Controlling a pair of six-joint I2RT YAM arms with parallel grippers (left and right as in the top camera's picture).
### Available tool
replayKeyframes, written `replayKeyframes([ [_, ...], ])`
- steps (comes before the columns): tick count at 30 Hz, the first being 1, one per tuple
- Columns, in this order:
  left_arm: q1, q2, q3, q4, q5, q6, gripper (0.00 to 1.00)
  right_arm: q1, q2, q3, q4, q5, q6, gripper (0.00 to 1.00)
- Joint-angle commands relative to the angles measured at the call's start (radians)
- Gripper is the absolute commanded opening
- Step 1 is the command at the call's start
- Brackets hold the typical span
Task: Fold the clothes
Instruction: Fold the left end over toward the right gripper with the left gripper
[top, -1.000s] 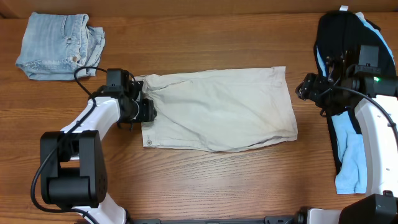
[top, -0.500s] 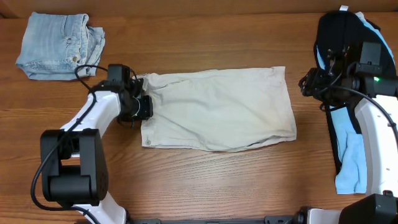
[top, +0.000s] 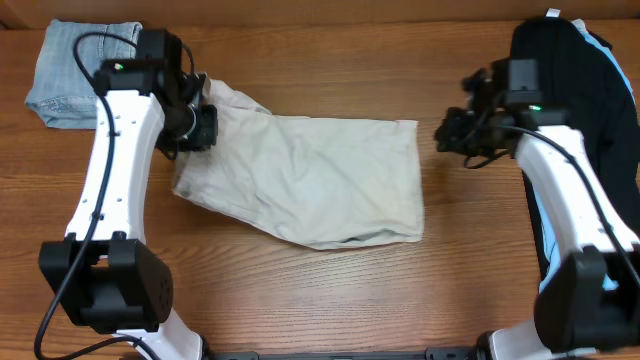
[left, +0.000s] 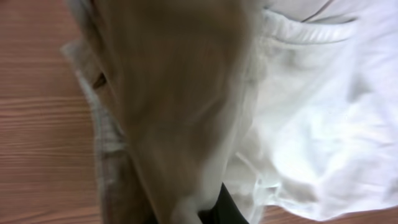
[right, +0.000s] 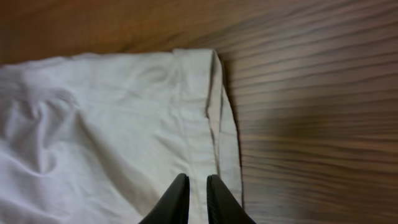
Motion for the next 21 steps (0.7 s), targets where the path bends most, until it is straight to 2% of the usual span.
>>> replayKeyframes([
  [1, 0.009, -0.047, 0.133, -0.050, -0.036, 0.036, 0.04, 0.048, 0.099, -0.010, 0.020, -0.060, -0.003, 0.13],
  [9, -0.039, -0.047, 0.219, -0.108, -0.021, 0.036, 0.04, 0.099, 0.255, -0.010, 0.051, -0.195, -0.003, 0.09],
  [14, -0.142, -0.042, 0.219, -0.091, -0.021, 0.031, 0.04, 0.108, 0.280, -0.010, 0.062, -0.204, 0.019, 0.09],
  [21, -0.299, -0.017, 0.218, -0.017, -0.025, -0.068, 0.04, 0.108, 0.280, -0.010, 0.064, -0.204, 0.019, 0.08],
])
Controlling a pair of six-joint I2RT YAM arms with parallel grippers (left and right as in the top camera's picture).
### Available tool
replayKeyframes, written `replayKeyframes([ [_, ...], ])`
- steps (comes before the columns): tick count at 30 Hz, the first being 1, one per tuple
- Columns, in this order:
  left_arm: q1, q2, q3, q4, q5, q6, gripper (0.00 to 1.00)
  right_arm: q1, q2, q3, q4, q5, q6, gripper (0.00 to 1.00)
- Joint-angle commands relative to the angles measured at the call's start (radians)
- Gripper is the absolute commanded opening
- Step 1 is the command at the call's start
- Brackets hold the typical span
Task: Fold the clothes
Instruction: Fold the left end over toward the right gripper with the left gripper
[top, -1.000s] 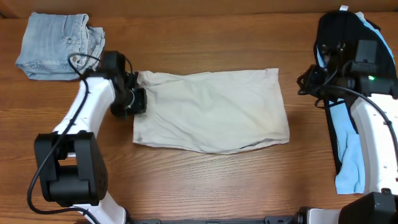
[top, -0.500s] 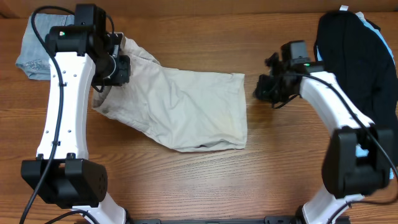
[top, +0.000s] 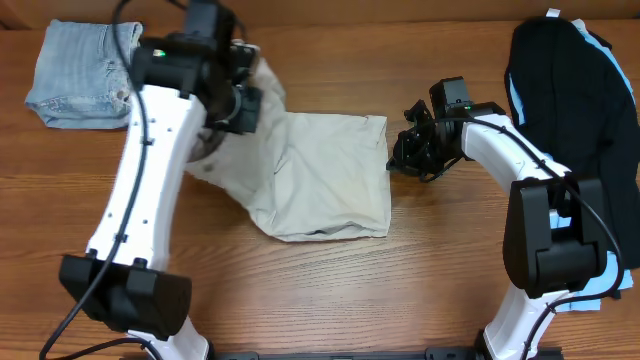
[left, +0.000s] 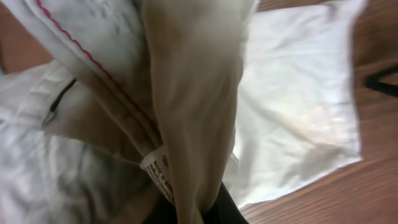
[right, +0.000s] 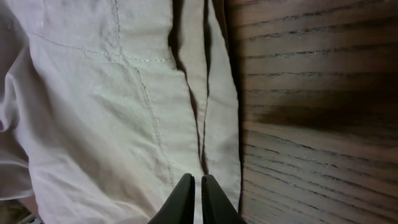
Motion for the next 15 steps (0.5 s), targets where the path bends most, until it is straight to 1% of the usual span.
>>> replayKeyframes([
  [1, -0.067, 0.000, 0.030, 0.024, 0.006, -0.069, 0.04, 0.005, 0.006, -0.002, 0.008, -0.017, 0.003, 0.07],
  [5, -0.142, 0.075, 0.028, 0.036, 0.006, -0.115, 0.04, -0.003, -0.002, 0.007, 0.006, -0.048, 0.000, 0.04],
  [7, -0.179, 0.121, 0.028, 0.055, 0.010, -0.115, 0.04, -0.015, -0.024, 0.015, 0.006, -0.085, -0.014, 0.04],
  [12, -0.262, 0.219, 0.028, 0.146, 0.023, -0.149, 0.04, -0.072, -0.138, 0.055, -0.037, -0.090, -0.014, 0.04],
  [15, -0.309, 0.259, 0.028, 0.210, 0.088, -0.149, 0.04, -0.134, -0.216, 0.077, -0.083, -0.072, -0.014, 0.04],
])
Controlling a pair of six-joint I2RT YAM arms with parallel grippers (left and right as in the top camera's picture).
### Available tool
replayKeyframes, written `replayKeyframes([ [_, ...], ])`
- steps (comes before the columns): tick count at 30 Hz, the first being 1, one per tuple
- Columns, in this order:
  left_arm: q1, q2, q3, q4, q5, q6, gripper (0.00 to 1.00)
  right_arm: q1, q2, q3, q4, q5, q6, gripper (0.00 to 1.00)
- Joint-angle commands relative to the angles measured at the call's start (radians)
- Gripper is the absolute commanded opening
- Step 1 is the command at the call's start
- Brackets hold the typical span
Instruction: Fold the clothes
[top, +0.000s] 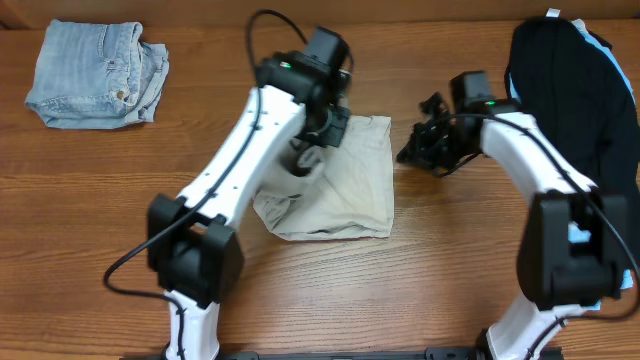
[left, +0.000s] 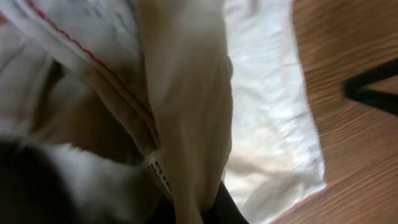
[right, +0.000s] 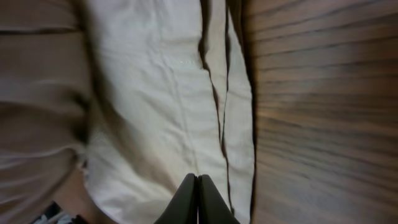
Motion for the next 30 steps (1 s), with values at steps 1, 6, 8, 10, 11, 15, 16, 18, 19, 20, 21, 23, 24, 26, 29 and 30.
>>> replayKeyframes([
  [1, -0.061, 0.031, 0.021, 0.052, 0.090, -0.028, 0.04, -0.081, -0.150, 0.063, -0.029, -0.003, -0.013, 0.04],
  [6, -0.130, 0.053, 0.021, 0.116, 0.100, -0.028, 0.37, -0.206, -0.243, 0.064, -0.092, 0.000, -0.029, 0.06],
  [8, -0.150, 0.053, 0.021, 0.133, 0.092, -0.027, 0.76, -0.251, -0.267, 0.064, -0.114, -0.001, -0.036, 0.11],
  [10, -0.162, 0.053, 0.023, 0.150, 0.093, -0.028, 1.00, -0.287, -0.282, 0.064, -0.133, -0.002, -0.054, 0.14],
  [11, -0.162, 0.052, 0.030, 0.150, 0.102, -0.028, 1.00, -0.301, -0.285, 0.064, -0.141, -0.002, -0.055, 0.15],
  [15, -0.160, 0.047, 0.117, 0.106, 0.155, -0.027, 1.00, -0.323, -0.286, 0.064, -0.161, -0.004, -0.063, 0.15],
  [16, -0.158, 0.045, 0.158, 0.080, 0.154, -0.027, 1.00, -0.323, -0.286, 0.064, -0.164, -0.004, -0.075, 0.16],
  [18, -0.151, 0.044, 0.242, 0.026, 0.154, -0.018, 1.00, -0.318, -0.286, 0.064, -0.166, -0.004, -0.077, 0.16],
  [19, -0.146, 0.044, 0.297, -0.010, 0.151, -0.007, 1.00, -0.313, -0.286, 0.063, -0.167, -0.003, -0.077, 0.18],
  [20, -0.141, 0.044, 0.347, -0.042, 0.145, -0.001, 1.00, -0.304, -0.286, 0.063, -0.169, -0.004, -0.079, 0.20],
  [21, -0.132, 0.044, 0.404, -0.079, 0.138, 0.006, 1.00, -0.294, -0.286, 0.063, -0.171, -0.003, -0.080, 0.22],
  [23, -0.109, 0.044, 0.500, -0.147, 0.116, 0.010, 1.00, -0.263, -0.286, 0.062, -0.172, -0.003, -0.084, 0.26],
  [24, -0.096, 0.044, 0.546, -0.182, 0.097, 0.010, 1.00, -0.240, -0.285, 0.060, -0.172, -0.003, -0.085, 0.28],
  [26, -0.067, 0.044, 0.610, -0.235, 0.061, 0.010, 1.00, -0.188, -0.285, 0.058, -0.171, -0.002, -0.105, 0.34],
  [29, -0.013, 0.044, 0.647, -0.279, 0.014, 0.010, 1.00, -0.085, -0.284, 0.058, -0.144, 0.003, -0.107, 0.46],
  [30, 0.003, 0.044, 0.647, -0.286, 0.010, 0.010, 1.00, -0.053, -0.284, 0.058, -0.129, 0.011, -0.108, 0.50],
])
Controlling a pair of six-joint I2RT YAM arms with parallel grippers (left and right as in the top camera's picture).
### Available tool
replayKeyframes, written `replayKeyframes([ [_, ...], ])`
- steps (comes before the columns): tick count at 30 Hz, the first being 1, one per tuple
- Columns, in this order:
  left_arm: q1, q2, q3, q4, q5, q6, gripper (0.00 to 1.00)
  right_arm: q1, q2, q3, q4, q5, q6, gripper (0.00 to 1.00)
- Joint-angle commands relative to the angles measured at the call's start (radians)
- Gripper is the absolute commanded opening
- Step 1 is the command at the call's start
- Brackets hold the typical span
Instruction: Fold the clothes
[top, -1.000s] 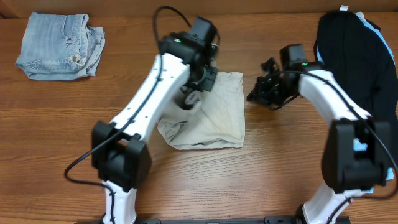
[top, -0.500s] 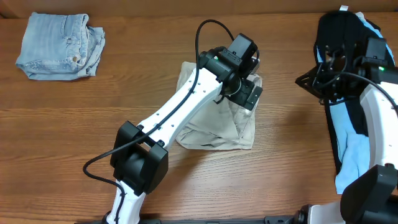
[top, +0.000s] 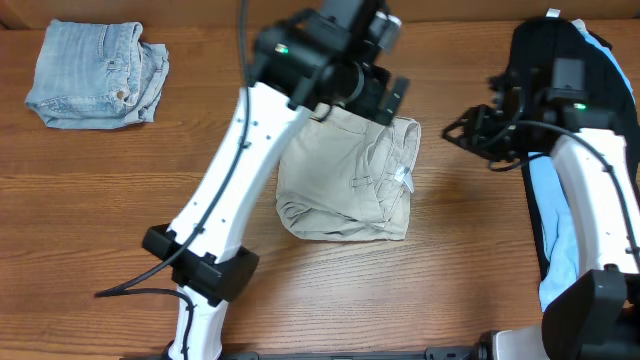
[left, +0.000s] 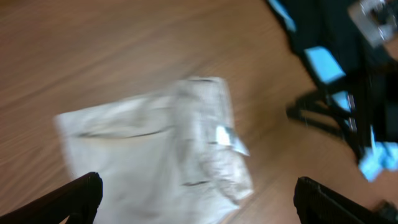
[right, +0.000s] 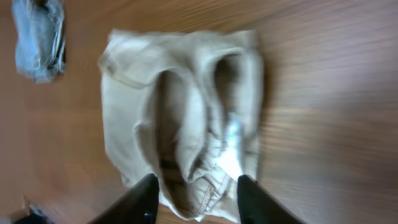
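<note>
The beige shorts lie folded into a compact, rumpled rectangle mid-table, also seen in the left wrist view and the right wrist view. My left gripper hovers over their far right corner. Its jaws stand wide apart with nothing between them. My right gripper is just off the shorts' right side, clear of the cloth. It is open too, looking down on the bundle.
Folded blue jeans sit at the far left corner. A pile of black and light-blue clothes covers the right edge of the table beside the right arm. Bare wood surrounds the shorts.
My left gripper has let go of the shorts' end and stands open, higher, above them. My right gripper has opened and drawn off to the right. The shorts now lie doubled over.
The shorts lay spread wide, my left gripper shut on their left end and my right shut at the right hem. The left end was then held over the middle, then over the right half. Now both grippers are open and the shorts lie folded.
</note>
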Motion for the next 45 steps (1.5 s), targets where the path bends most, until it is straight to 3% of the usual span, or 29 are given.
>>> replayKeyframes([
  [1, 0.071, -0.008, 0.025, -0.029, -0.064, 0.019, 1.00, 0.117, -0.017, 0.008, 0.044, 0.026, -0.019, 0.56],
  [3, 0.113, -0.005, 0.018, -0.042, -0.066, 0.019, 1.00, 0.195, -0.013, 0.008, 0.087, 0.073, -0.014, 0.64],
  [8, 0.212, -0.005, 0.014, -0.032, -0.089, 0.018, 1.00, 0.377, 0.032, 0.007, 0.206, 0.183, 0.050, 0.65],
  [13, 0.284, -0.005, 0.014, -0.038, -0.051, 0.016, 1.00, 0.455, 0.131, 0.007, 0.277, 0.303, 0.121, 0.65],
  [18, 0.291, 0.000, -0.006, -0.043, -0.030, 0.020, 1.00, 0.436, 0.237, 0.007, 0.228, 0.383, 0.195, 0.65],
  [39, 0.200, 0.002, -0.429, 0.074, 0.000, 0.027, 1.00, 0.366, 0.451, 0.008, 0.163, 0.427, 0.218, 0.65],
  [45, 0.190, 0.000, -0.425, 0.083, 0.000, 0.057, 1.00, 0.344, 0.413, 0.017, 0.115, 0.346, 0.165, 0.76],
])
